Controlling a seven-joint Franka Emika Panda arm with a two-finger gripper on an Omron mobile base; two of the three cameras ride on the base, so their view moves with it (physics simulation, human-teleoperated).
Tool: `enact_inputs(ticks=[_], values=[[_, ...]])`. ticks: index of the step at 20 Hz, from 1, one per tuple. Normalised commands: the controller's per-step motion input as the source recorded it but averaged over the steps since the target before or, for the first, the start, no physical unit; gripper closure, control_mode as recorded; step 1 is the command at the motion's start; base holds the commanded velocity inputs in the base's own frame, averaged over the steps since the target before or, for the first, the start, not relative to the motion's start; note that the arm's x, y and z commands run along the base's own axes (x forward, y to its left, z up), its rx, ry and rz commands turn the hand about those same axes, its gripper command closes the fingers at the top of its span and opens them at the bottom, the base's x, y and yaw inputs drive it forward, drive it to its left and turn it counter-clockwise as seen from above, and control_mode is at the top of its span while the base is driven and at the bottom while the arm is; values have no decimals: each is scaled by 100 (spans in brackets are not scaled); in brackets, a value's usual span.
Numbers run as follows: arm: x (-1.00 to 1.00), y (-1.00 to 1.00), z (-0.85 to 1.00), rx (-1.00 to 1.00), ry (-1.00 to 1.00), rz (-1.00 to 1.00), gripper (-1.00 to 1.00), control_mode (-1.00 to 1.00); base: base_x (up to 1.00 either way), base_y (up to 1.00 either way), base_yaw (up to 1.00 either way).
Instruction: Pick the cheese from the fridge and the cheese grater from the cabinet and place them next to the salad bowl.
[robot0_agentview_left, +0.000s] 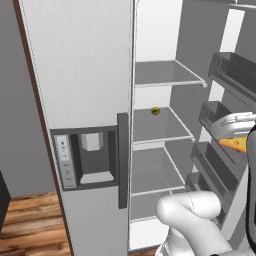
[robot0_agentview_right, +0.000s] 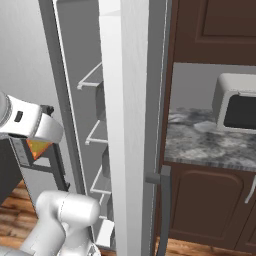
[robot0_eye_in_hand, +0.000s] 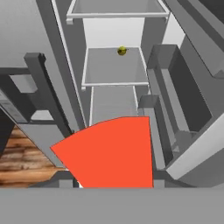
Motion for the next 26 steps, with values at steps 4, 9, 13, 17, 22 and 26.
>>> enact_inputs(ticks=[4, 9, 13, 17, 22, 26], values=[[0, 0, 0, 0, 0, 0, 100, -100, 0, 0, 0], [0, 0, 0, 0, 0, 0, 100, -100, 0, 0, 0], [0, 0, 0, 0, 0, 0, 100, 100, -42, 0, 0], [0, 0, 0, 0, 0, 0, 100, 100, -100, 0, 0], [0, 0, 0, 0, 0, 0, 100, 100, -100, 21, -5], [0, 0, 0, 0, 0, 0, 100, 100, -100, 18, -3]])
